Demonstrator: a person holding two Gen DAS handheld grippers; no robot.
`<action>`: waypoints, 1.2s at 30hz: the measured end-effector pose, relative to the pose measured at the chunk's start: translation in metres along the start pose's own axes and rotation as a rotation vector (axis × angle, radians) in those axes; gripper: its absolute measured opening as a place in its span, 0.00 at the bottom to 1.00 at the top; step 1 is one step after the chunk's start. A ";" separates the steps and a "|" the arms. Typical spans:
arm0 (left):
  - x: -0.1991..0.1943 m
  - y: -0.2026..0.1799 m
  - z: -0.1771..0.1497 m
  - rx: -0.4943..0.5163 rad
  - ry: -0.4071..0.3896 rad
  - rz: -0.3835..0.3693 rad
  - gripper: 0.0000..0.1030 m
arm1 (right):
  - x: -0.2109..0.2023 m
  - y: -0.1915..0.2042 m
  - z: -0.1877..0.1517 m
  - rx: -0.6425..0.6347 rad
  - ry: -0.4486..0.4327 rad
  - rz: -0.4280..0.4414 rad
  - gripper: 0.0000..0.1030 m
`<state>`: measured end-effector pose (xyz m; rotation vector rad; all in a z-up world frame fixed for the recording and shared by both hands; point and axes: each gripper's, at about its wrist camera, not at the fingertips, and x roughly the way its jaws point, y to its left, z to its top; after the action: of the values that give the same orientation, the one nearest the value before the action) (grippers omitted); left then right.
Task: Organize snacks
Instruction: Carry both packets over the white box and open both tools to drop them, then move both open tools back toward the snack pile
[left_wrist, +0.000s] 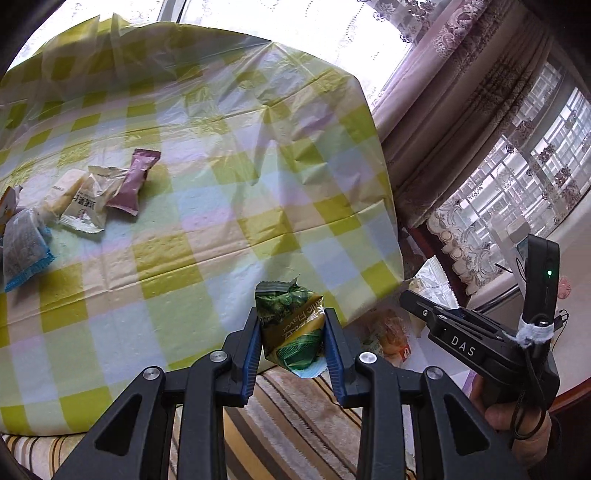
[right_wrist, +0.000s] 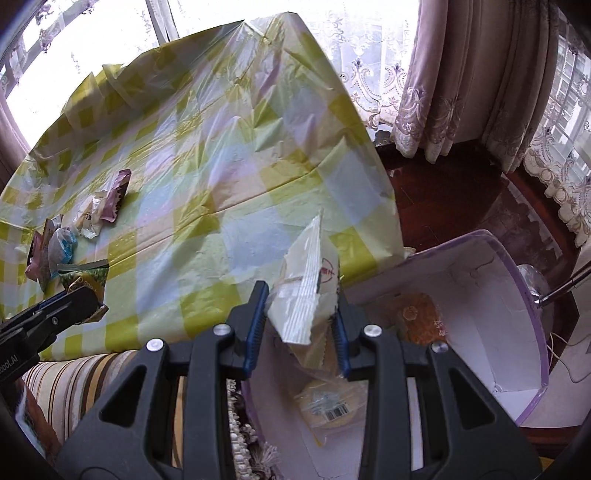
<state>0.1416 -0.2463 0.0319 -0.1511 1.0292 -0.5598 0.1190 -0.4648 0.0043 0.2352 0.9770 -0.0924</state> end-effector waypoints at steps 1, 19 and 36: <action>0.004 -0.007 0.000 0.016 0.009 -0.011 0.32 | 0.000 -0.009 -0.001 0.017 0.002 -0.009 0.35; 0.042 -0.080 -0.014 0.168 0.146 -0.144 0.52 | -0.011 -0.067 0.008 0.097 -0.023 -0.072 0.56; 0.027 -0.063 -0.011 0.110 0.092 -0.116 0.57 | -0.017 -0.045 0.011 0.040 -0.031 -0.047 0.56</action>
<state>0.1198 -0.3118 0.0286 -0.0885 1.0808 -0.7331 0.1103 -0.5118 0.0168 0.2466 0.9511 -0.1584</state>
